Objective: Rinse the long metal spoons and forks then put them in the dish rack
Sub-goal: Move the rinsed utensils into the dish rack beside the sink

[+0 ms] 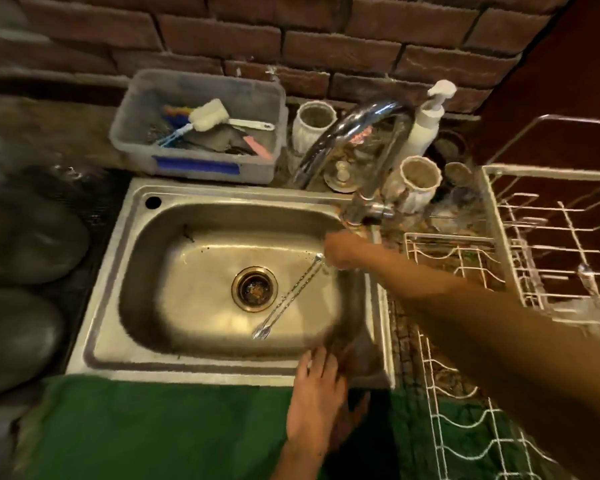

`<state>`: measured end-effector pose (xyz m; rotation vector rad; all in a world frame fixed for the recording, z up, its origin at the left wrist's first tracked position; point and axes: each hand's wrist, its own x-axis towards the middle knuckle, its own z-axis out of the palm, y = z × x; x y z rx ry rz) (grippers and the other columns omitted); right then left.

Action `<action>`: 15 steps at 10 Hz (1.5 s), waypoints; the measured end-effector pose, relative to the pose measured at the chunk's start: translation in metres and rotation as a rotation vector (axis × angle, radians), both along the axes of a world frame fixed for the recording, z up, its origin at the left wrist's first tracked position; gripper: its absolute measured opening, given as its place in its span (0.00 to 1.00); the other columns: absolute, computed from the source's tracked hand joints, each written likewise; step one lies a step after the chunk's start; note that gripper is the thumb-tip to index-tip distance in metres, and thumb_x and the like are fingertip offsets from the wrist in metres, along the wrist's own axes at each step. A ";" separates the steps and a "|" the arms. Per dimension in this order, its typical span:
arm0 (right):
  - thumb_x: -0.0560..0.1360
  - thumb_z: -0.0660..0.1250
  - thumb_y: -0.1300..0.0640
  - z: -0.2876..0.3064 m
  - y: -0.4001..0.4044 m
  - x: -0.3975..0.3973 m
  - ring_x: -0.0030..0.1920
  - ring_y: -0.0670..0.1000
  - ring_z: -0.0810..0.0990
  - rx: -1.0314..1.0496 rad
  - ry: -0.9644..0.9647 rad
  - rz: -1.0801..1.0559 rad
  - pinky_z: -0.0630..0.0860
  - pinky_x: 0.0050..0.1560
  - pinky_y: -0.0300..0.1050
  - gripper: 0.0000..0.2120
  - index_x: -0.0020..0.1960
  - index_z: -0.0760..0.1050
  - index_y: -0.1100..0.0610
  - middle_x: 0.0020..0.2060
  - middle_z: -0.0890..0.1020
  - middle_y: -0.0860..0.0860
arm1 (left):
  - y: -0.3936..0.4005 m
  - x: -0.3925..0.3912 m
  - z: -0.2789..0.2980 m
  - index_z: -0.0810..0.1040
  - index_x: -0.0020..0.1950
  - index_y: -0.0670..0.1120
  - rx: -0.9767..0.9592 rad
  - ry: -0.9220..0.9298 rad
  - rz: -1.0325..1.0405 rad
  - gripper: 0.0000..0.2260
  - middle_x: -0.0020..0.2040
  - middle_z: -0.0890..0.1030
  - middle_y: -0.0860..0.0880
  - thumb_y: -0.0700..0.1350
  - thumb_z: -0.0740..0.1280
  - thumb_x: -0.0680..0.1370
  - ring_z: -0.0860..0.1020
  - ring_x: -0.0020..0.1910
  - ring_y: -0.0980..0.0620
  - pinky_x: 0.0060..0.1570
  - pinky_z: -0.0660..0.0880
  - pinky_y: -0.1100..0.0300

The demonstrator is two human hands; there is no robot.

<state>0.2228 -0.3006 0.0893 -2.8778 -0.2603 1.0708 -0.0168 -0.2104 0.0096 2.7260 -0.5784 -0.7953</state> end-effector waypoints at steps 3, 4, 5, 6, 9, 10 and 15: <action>0.76 0.70 0.66 -0.143 0.036 -0.019 0.43 0.57 0.85 0.334 0.180 -0.979 0.84 0.50 0.54 0.12 0.58 0.75 0.66 0.47 0.84 0.61 | -0.002 0.000 0.001 0.70 0.75 0.54 -0.245 -0.022 0.120 0.30 0.75 0.73 0.50 0.65 0.61 0.75 0.72 0.72 0.43 0.70 0.69 0.40; 0.75 0.70 0.65 -0.164 0.046 -0.026 0.47 0.59 0.86 0.376 0.216 -1.193 0.85 0.49 0.56 0.11 0.57 0.77 0.64 0.50 0.85 0.61 | -0.006 0.001 0.004 0.81 0.66 0.53 -0.229 -0.089 0.169 0.26 0.68 0.80 0.50 0.64 0.65 0.73 0.79 0.66 0.44 0.65 0.75 0.44; 0.74 0.70 0.65 -0.169 0.052 -0.031 0.42 0.58 0.86 0.415 0.169 -1.360 0.85 0.42 0.59 0.10 0.55 0.78 0.62 0.46 0.84 0.59 | -0.014 0.004 0.010 0.88 0.52 0.50 -0.356 -0.195 0.307 0.23 0.59 0.85 0.49 0.61 0.58 0.76 0.83 0.59 0.44 0.62 0.71 0.52; 0.73 0.71 0.67 -0.165 0.054 -0.034 0.37 0.56 0.84 0.412 0.130 -1.403 0.85 0.38 0.57 0.09 0.52 0.77 0.60 0.43 0.83 0.58 | -0.015 0.003 0.007 0.88 0.51 0.48 -0.334 -0.258 0.411 0.26 0.58 0.85 0.47 0.60 0.53 0.79 0.82 0.60 0.42 0.63 0.68 0.51; 0.77 0.67 0.68 -0.104 0.049 -0.031 0.28 0.50 0.78 0.451 0.128 -1.279 0.69 0.16 0.34 0.05 0.50 0.73 0.62 0.36 0.79 0.57 | -0.005 0.000 -0.004 0.74 0.69 0.55 -0.214 -0.160 0.122 0.27 0.72 0.74 0.51 0.66 0.62 0.74 0.72 0.69 0.45 0.72 0.64 0.45; 0.78 0.63 0.66 -0.068 0.045 -0.033 0.30 0.48 0.75 0.577 0.130 -1.210 0.68 0.16 0.31 0.04 0.48 0.68 0.61 0.35 0.74 0.53 | -0.006 0.000 -0.003 0.70 0.71 0.54 -0.180 -0.142 0.109 0.29 0.71 0.74 0.50 0.67 0.61 0.75 0.73 0.68 0.45 0.70 0.66 0.44; 0.79 0.64 0.68 0.207 -0.027 -0.098 0.26 0.51 0.77 0.792 0.257 -1.003 0.80 0.35 0.42 0.02 0.51 0.72 0.66 0.29 0.77 0.58 | -0.005 -0.003 0.002 0.51 0.81 0.57 0.024 -0.154 0.013 0.37 0.81 0.62 0.46 0.72 0.36 0.76 0.63 0.78 0.41 0.76 0.50 0.39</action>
